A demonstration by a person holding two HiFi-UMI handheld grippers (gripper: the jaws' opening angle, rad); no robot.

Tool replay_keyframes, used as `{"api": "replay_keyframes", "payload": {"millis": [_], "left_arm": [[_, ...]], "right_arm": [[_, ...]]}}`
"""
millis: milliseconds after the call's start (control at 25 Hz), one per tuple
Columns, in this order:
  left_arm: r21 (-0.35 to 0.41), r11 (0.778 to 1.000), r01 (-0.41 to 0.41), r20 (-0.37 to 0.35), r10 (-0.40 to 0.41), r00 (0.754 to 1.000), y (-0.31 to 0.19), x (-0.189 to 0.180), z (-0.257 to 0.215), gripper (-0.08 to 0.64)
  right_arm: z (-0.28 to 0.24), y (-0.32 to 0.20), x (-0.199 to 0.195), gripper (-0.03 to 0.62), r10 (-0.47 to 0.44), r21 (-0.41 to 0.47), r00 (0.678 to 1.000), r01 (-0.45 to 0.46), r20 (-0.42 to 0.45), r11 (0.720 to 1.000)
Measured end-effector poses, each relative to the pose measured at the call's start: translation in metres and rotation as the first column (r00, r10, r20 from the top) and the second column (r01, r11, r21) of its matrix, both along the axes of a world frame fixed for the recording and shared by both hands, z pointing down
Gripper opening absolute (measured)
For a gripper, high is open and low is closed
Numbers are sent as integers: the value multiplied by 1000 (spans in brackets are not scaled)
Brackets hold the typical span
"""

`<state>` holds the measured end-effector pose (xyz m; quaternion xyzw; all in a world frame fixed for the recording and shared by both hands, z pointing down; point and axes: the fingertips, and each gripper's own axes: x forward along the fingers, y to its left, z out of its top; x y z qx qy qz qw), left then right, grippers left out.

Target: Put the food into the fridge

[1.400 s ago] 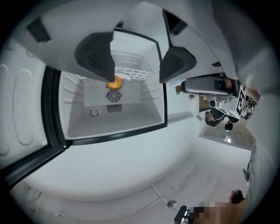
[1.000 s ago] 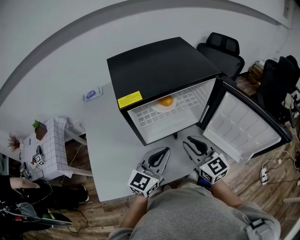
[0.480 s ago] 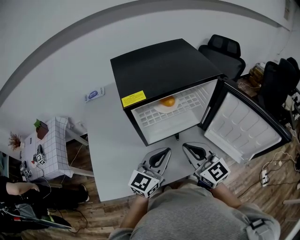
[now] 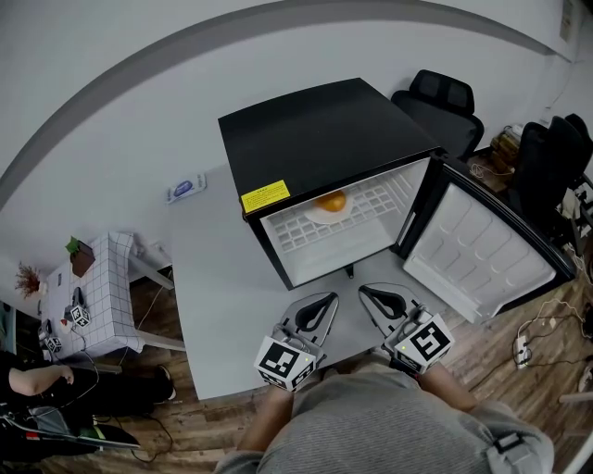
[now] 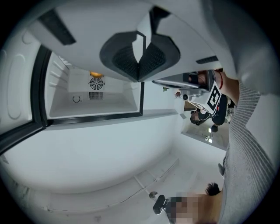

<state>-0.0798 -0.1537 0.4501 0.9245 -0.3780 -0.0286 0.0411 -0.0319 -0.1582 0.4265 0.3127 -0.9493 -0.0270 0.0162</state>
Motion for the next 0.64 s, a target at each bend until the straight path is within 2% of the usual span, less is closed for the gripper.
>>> {"api": "replay_keyframes", "payload": {"millis": [640], "left_arm": [[-3,1000,-5,-7,5,1000,-2,-1,0,11]], "right_arm": [[-2,-4,-1,12,12,6,1000,-12,-14,1000]]}}
